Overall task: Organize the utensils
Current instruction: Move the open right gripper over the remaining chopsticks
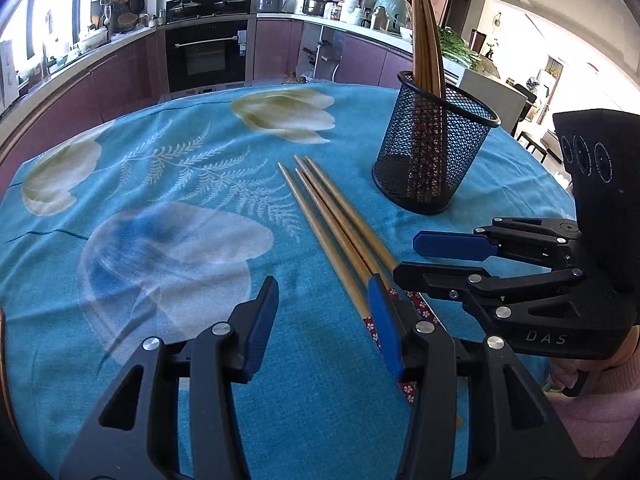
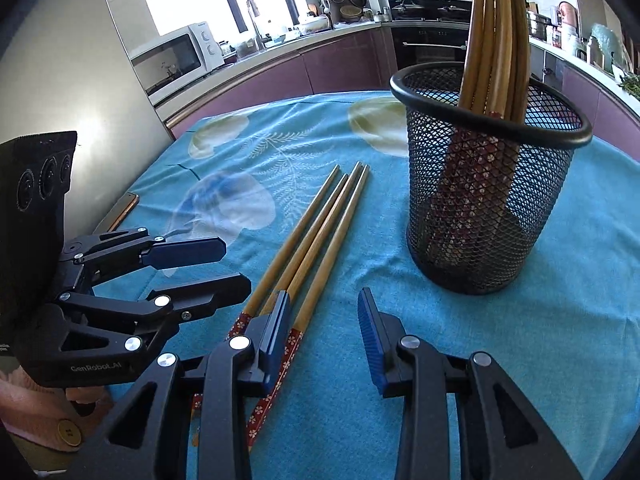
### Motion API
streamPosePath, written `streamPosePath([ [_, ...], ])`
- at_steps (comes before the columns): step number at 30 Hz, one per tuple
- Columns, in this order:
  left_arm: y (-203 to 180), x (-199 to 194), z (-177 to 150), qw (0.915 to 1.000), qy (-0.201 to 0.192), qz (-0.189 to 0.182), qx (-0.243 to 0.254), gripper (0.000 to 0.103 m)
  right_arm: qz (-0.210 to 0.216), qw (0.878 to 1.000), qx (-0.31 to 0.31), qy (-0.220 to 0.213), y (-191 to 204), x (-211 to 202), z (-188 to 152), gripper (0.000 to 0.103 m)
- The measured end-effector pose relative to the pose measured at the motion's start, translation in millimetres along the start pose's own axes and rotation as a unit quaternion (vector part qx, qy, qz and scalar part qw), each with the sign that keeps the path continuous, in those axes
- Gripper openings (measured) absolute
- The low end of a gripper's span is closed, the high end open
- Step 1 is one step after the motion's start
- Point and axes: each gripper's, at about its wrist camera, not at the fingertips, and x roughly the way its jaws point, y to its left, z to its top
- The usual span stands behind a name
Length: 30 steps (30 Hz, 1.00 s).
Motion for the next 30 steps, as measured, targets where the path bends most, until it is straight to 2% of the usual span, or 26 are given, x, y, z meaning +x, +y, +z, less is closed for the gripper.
streamPosePath([
  [16,-4,8,1,0.9999,0.012,0.002,0.008,0.046,-0.02,1.0,-0.012,0.005,5,6,2,0.03],
  [22,-6,12,2,0.9996,0.02,0.011,0.015,0.043,-0.021,1.0,-0.006,0.012,2,6,3,0.024],
  [26,-2,14,4,0.9996,0.026,0.003,0.008,0.038,-0.025,1.0,-0.007,0.014,2,7,5,0.024],
  [30,-3,19,10,0.9992,0.036,0.005,0.016,0.038,-0.028,0.999,-0.007,0.014,2,11,9,0.024],
])
